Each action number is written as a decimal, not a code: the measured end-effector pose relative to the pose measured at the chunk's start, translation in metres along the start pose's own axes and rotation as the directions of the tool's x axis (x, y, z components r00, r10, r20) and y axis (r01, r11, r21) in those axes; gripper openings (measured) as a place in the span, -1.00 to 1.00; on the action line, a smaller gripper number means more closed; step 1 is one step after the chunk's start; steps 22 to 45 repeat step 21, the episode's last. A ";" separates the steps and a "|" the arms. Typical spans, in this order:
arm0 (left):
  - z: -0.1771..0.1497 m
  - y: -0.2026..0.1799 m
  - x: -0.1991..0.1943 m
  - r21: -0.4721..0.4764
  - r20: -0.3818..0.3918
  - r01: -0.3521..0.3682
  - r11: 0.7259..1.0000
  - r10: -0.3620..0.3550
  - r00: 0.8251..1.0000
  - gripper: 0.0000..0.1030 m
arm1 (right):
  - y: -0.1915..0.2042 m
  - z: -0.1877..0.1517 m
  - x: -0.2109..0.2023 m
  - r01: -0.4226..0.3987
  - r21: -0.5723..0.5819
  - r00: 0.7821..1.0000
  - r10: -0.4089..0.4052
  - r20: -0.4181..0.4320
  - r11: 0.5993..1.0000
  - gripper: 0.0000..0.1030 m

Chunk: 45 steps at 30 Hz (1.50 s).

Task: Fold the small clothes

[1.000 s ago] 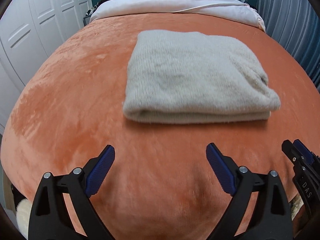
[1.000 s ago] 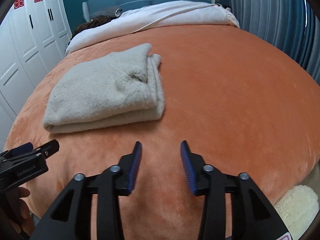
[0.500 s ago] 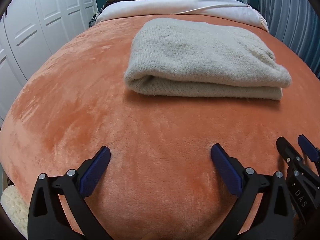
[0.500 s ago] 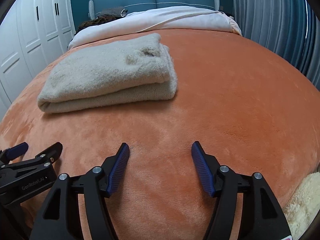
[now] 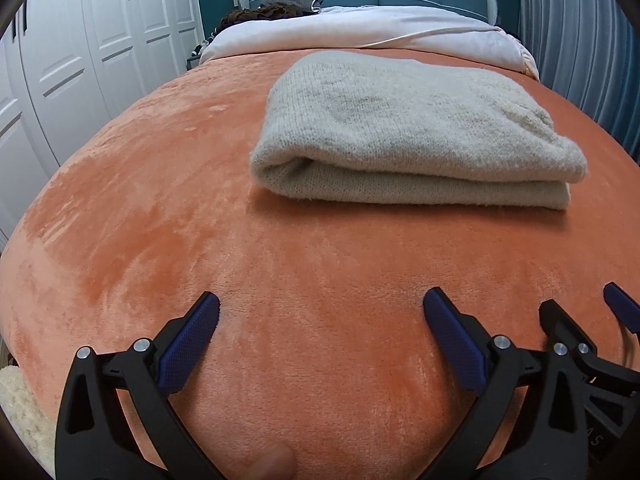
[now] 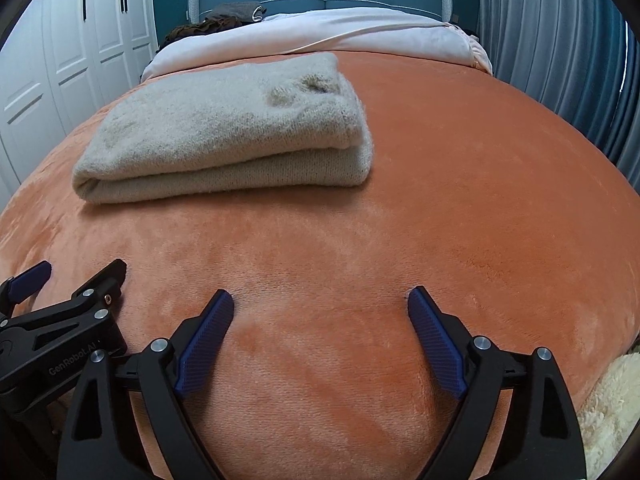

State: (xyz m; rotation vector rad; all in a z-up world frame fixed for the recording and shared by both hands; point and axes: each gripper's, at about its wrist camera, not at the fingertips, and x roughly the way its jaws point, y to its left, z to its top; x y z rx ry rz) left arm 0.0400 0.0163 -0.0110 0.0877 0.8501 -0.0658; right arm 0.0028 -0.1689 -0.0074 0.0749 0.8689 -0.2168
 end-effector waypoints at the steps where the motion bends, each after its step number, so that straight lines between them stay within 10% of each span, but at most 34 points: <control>1: 0.000 0.000 0.000 -0.002 0.000 0.000 1.000 0.000 1.000 0.91 | 0.000 0.000 0.000 0.000 0.000 1.000 0.000 0.000 1.000 0.68; 45: -0.003 -0.008 0.002 0.000 0.006 -0.017 1.000 0.017 1.000 0.91 | -0.001 0.000 0.001 0.003 -0.004 1.000 -0.003 0.002 1.000 0.69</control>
